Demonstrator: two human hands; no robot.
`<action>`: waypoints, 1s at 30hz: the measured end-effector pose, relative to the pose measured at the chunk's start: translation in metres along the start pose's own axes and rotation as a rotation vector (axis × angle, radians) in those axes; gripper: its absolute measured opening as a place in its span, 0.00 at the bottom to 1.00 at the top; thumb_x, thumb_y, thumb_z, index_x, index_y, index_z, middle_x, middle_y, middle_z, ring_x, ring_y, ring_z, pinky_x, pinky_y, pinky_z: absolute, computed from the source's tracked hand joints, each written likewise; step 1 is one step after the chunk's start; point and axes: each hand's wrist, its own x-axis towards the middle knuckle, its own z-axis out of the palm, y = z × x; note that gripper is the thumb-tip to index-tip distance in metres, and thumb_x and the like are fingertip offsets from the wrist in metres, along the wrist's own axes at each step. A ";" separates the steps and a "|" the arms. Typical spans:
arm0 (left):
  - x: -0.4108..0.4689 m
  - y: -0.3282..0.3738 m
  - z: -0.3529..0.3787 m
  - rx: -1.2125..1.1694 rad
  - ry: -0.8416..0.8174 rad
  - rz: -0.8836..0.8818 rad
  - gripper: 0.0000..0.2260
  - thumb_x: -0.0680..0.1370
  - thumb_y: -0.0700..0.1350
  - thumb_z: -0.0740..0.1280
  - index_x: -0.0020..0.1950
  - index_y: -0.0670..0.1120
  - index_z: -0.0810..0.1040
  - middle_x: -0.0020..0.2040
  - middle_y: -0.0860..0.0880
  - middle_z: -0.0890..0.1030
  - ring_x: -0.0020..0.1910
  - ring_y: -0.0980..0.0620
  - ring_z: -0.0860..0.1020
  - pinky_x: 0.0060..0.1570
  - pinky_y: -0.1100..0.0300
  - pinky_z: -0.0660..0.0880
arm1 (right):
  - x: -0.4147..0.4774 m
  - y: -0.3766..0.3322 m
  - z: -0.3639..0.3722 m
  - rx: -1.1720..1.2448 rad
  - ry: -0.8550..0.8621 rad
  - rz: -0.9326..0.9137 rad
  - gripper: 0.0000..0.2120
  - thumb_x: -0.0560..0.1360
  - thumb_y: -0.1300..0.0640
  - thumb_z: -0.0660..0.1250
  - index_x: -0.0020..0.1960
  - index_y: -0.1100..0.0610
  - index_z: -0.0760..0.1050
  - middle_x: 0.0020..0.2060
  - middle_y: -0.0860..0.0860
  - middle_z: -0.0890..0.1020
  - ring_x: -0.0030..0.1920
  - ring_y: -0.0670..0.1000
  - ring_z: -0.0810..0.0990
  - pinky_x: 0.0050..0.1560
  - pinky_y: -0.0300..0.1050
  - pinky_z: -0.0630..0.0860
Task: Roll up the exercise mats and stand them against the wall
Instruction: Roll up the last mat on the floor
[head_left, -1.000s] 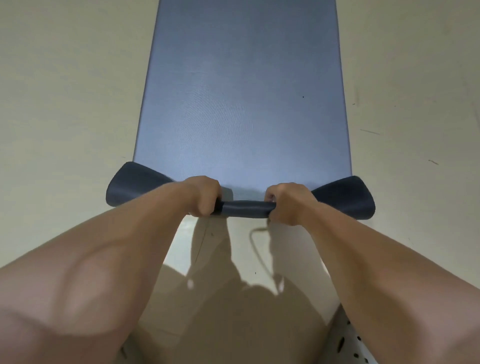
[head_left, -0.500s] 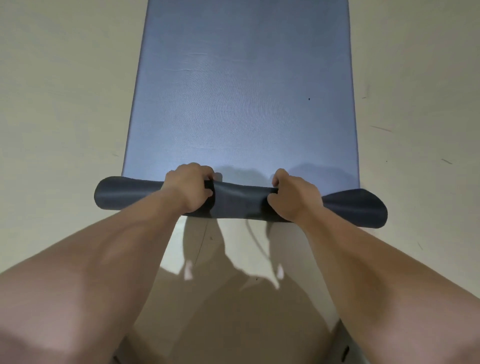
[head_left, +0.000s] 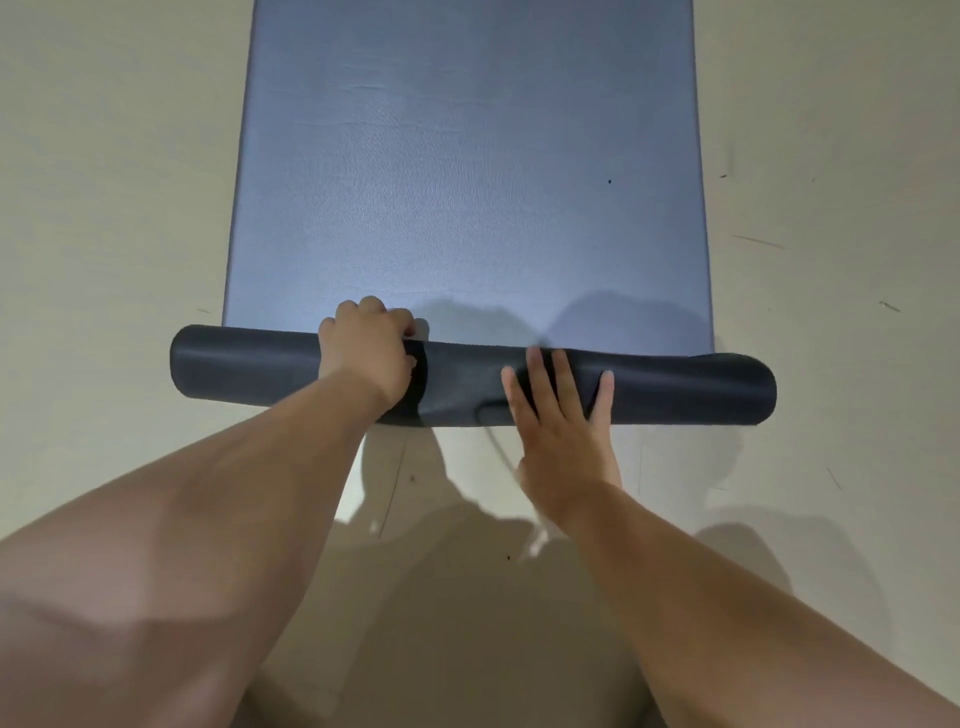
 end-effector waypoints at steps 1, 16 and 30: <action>-0.005 0.001 0.003 0.018 0.068 0.007 0.13 0.79 0.47 0.67 0.64 0.52 0.78 0.59 0.46 0.76 0.59 0.41 0.71 0.61 0.48 0.65 | 0.008 0.003 -0.005 -0.002 0.003 -0.005 0.45 0.80 0.53 0.58 0.82 0.52 0.27 0.82 0.57 0.31 0.82 0.61 0.31 0.74 0.77 0.33; -0.021 0.008 0.010 0.235 -0.015 0.309 0.41 0.70 0.72 0.64 0.78 0.53 0.65 0.73 0.54 0.73 0.64 0.45 0.72 0.60 0.43 0.63 | 0.055 0.033 -0.029 -0.007 -0.075 -0.131 0.39 0.85 0.50 0.59 0.84 0.48 0.34 0.84 0.51 0.43 0.84 0.56 0.40 0.79 0.72 0.44; -0.052 0.022 0.006 0.126 -0.011 0.219 0.32 0.83 0.61 0.53 0.84 0.51 0.48 0.84 0.48 0.53 0.82 0.42 0.51 0.77 0.33 0.46 | 0.058 0.030 -0.055 0.017 -0.154 -0.039 0.40 0.80 0.63 0.64 0.85 0.53 0.48 0.78 0.58 0.65 0.80 0.60 0.59 0.82 0.65 0.50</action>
